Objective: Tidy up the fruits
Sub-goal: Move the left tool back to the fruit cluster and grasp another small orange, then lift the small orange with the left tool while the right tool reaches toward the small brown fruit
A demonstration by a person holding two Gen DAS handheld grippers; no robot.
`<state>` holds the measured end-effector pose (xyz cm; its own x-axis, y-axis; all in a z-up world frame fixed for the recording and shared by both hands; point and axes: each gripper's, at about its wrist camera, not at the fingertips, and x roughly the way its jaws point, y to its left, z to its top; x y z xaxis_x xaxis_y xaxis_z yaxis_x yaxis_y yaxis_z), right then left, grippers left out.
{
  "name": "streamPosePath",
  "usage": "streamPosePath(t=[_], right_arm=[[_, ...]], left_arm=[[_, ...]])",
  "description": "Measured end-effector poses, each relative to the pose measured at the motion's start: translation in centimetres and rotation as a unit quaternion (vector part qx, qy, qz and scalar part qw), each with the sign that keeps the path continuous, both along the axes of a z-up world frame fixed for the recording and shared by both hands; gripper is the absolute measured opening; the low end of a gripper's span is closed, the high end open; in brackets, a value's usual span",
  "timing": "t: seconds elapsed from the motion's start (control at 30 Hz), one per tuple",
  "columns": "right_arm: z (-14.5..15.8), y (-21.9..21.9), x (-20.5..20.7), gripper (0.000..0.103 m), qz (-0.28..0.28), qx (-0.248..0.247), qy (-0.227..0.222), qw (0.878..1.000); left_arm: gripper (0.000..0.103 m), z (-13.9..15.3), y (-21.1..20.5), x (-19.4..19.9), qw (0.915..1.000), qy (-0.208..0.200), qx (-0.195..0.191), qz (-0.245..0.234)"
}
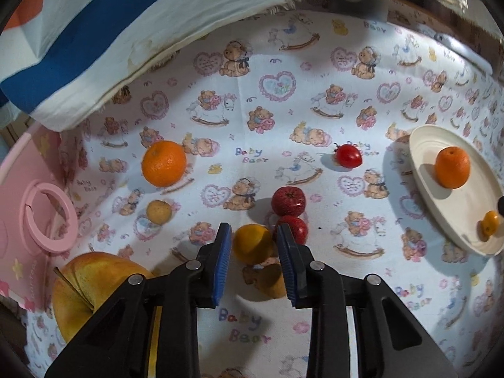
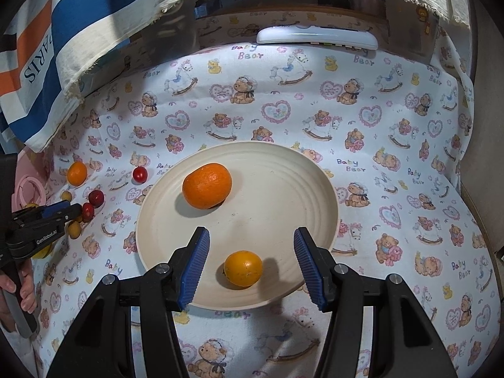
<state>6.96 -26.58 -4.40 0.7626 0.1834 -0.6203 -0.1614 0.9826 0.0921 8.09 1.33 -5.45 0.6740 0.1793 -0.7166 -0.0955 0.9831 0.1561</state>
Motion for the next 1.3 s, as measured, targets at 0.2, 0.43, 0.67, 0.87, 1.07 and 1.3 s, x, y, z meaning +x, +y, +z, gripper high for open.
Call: streamPosePath(t=[0.2, 0.43, 0.67, 0.87, 1.07, 1.3], right_arm=[[0.0, 0.0, 0.0, 0.058, 0.0, -0.001, 0.001, 1.0], [0.0, -0.1, 0.1, 0.058, -0.001, 0.0, 0.001, 1.0], [0.0, -0.2, 0.1, 0.058, 0.0, 0.001, 0.002, 1.0], [0.0, -0.2, 0.0, 0.058, 0.002, 0.0, 0.001, 1.0], [0.1, 0.1, -0.1, 0.058, 0.003, 0.001, 0.002, 1.0], [0.2, 0.0, -0.1, 0.058, 0.002, 0.0, 0.002, 1.0]], left_arm=[[0.025, -0.1, 0.0, 0.2, 1.0, 0.007, 0.004, -0.006], [0.024, 1.0, 0.6, -0.6, 0.9984, 0.01, -0.052, -0.019], [0.024, 3.1, -0.4, -2.4, 0.9913, -0.017, -0.106, -0.077], [0.024, 2.4, -3.6, -2.9, 0.9813, 0.028, -0.119, -0.148], [0.025, 0.7, -5.4, -2.5, 0.9762, 0.067, -0.114, -0.171], [0.029, 0.1, -6.0, -2.5, 0.9767, 0.071, -0.1, -0.176]])
